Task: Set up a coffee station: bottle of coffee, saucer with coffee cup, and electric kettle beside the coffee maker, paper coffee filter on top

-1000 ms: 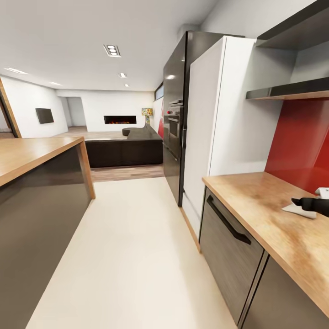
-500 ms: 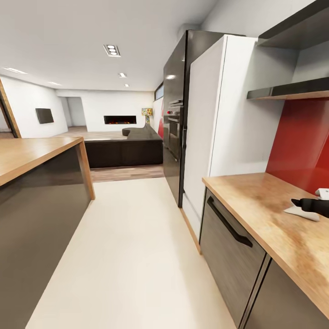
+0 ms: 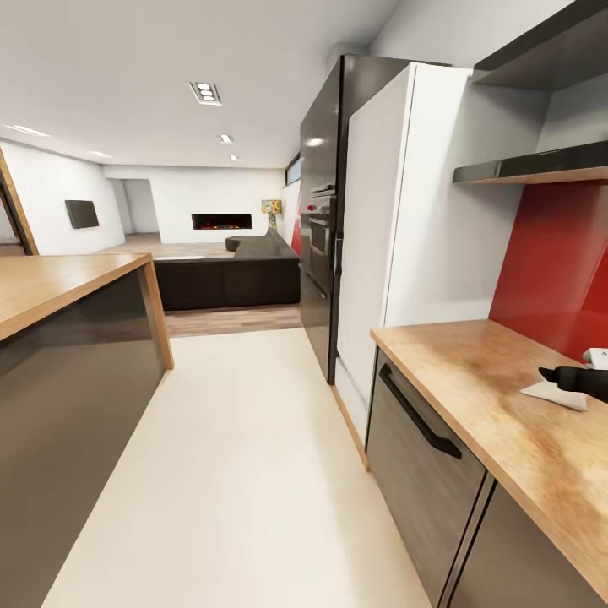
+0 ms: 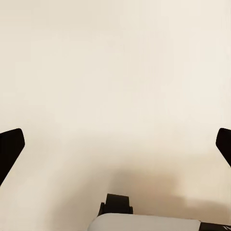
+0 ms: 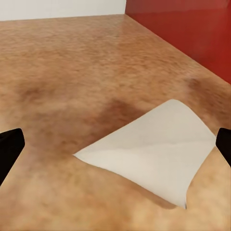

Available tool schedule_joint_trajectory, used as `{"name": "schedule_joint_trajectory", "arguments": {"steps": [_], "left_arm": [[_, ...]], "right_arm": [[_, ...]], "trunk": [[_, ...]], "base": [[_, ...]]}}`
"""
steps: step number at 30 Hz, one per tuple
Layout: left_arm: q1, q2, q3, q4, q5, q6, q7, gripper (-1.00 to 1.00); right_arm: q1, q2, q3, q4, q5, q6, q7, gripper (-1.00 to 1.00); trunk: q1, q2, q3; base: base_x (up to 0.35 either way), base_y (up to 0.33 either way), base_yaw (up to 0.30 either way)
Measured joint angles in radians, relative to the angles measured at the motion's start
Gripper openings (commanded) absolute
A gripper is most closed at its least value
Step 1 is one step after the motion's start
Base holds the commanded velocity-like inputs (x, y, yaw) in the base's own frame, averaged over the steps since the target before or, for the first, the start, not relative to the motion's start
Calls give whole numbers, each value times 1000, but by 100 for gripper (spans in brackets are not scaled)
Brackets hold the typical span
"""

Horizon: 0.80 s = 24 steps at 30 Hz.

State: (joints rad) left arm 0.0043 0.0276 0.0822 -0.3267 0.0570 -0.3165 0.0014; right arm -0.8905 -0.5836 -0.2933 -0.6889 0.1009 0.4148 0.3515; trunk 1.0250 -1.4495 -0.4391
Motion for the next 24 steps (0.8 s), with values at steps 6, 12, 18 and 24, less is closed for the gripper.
{"name": "schedule_joint_trajectory", "arguments": {"steps": [6,12,18,24], "left_arm": [[0,0,0,0,0,0,0,100],[0,0,0,0,0,0,0,100],[0,0,0,0,0,0,0,100],[0,0,0,0,0,0,0,100]], "right_arm": [[0,0,0,0,0,0,0,100],[0,0,0,0,1,0,-3,100],[0,0,0,0,0,1,-62,100],[0,0,1,1,0,1,-76,100]], "trunk": [[0,0,0],[0,0,0],[0,0,0],[0,0,0]], "base": [[1,-6,0],[0,-88,0],[0,-32,0],[0,-3,0]]}}
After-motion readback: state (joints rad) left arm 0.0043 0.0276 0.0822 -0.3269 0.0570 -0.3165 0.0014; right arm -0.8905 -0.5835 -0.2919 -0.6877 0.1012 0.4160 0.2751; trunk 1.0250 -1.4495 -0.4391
